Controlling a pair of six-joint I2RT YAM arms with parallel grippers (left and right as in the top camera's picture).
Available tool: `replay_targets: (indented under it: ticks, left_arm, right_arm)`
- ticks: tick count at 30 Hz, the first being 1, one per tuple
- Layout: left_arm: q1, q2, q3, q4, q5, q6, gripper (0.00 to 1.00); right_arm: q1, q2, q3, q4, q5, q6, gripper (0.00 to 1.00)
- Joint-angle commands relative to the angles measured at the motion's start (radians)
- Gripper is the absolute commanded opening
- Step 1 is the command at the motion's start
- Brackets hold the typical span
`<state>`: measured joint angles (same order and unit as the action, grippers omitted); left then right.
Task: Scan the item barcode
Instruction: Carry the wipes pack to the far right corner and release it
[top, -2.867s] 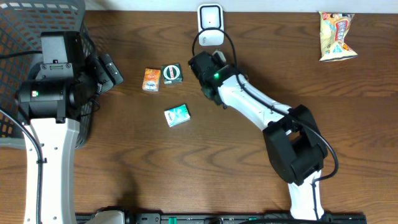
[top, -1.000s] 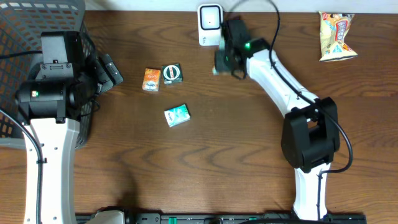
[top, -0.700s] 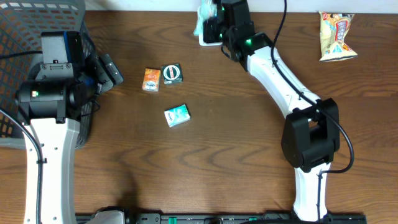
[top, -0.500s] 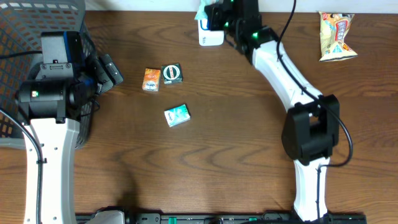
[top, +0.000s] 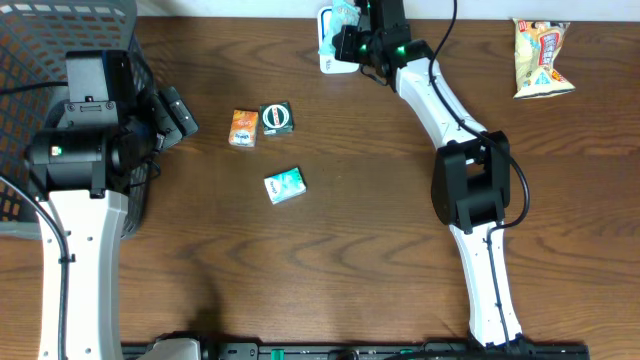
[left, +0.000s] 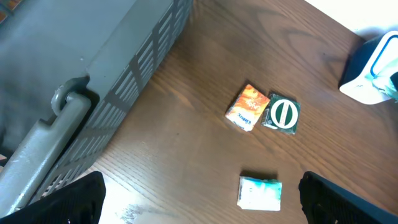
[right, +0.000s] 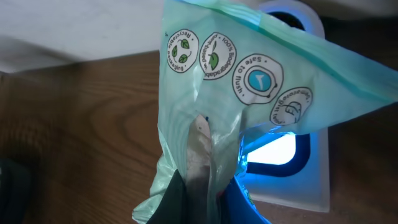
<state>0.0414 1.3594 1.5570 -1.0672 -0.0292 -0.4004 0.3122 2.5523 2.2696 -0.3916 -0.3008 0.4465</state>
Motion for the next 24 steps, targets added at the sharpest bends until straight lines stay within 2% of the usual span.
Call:
replay_targets:
  ticks: [1, 5, 9, 15, 19, 20, 21, 22, 24]
  left_arm:
    - [0.004, -0.006, 0.0, -0.002, -0.006, -0.009, 0.98]
    - [0.004, -0.006, 0.0, -0.002, -0.006, -0.009, 0.97]
    - [0.004, -0.006, 0.0, -0.002, -0.006, -0.009, 0.98]
    - [0.004, -0.006, 0.0, -0.002, -0.006, -0.009, 0.98]
    - [0.004, -0.006, 0.0, -0.002, -0.006, -0.009, 0.97]
    - [0.004, -0.006, 0.0, -0.002, -0.006, -0.009, 0.97]
    - [0.004, -0.006, 0.0, -0.002, -0.006, -0.009, 0.98]
    - [0.004, -0.006, 0.0, -0.002, -0.006, -0.009, 0.98]
    - [0.004, -0.006, 0.0, -0.002, -0.006, -0.009, 0.98]
  right_arm:
    - [-0.006, -0.042, 0.04, -0.006, -0.019, -0.06, 0.01]
    - [-0.04, -0.095, 0.04, -0.046, -0.003, -0.115, 0.01]
    - [-0.101, -0.163, 0.04, -0.157, 0.139, -0.14, 0.01]
    - [-0.231, -0.202, 0.04, -0.384, 0.384, -0.409, 0.01]
    - [-0.322, -0.195, 0.037, -0.515, 0.497, -0.497, 0.02]
    - [-0.344, -0.194, 0.037, -0.544, 0.497, -0.506, 0.17]
    - [-0.366, -0.194, 0.035, -0.575, 0.496, -0.507, 0.39]
    - [-0.381, -0.194, 0.035, -0.597, 0.49, -0.507, 0.5]
    - [-0.41, -0.194, 0.034, -0.639, 0.46, -0.507, 0.53]
